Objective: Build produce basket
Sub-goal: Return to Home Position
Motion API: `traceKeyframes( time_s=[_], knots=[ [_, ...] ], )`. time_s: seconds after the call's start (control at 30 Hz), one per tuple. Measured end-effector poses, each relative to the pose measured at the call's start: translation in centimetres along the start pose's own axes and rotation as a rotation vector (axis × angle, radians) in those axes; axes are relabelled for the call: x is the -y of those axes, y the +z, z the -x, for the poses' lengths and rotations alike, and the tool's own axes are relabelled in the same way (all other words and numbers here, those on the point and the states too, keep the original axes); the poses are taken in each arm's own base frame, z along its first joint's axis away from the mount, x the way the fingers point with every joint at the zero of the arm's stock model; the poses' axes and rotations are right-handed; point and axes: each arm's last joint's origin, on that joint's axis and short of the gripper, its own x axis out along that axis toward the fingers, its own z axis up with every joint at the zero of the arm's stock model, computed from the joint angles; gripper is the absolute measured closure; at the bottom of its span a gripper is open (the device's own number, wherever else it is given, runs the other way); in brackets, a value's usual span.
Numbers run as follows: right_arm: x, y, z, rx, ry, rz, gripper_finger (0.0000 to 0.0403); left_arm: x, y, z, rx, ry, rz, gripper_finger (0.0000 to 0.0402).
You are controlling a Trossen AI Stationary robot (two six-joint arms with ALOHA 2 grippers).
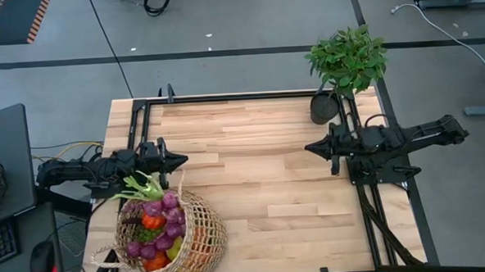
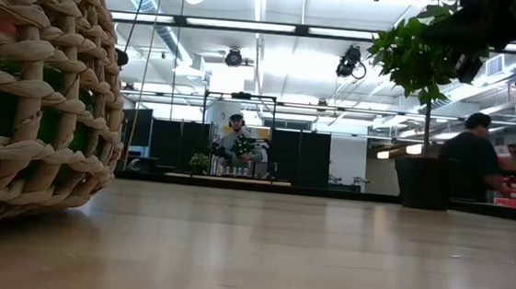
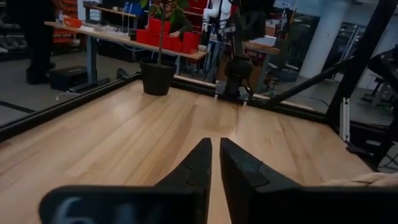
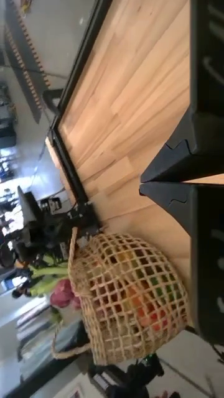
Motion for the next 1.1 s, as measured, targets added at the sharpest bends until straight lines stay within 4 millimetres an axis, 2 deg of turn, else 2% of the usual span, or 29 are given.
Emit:
traceKeyframes(
  time_s=[0.27,0.6,0.87,1.1],
  knots=[
    [1.4,-3.9,-0.5,0.231,0.158,-0.051,0.0395,0.0,0.0,0.0,0.000,0.000,-0.001,0.0364],
    [2.7,-6.6,0.6,0.277,0.251,-0.013,0.0392,0.0,0.0,0.0,0.000,0.000,-0.001,0.0365],
    [2.9,-7.4,0.7,0.178,0.303,0.040,0.0393,0.0,0.0,0.0,0.000,0.000,-0.001,0.0366],
    [3.0,-7.4,0.6,0.184,0.290,0.038,0.0389,0.0,0.0,0.0,0.003,0.000,-0.001,0.0373]
  ],
)
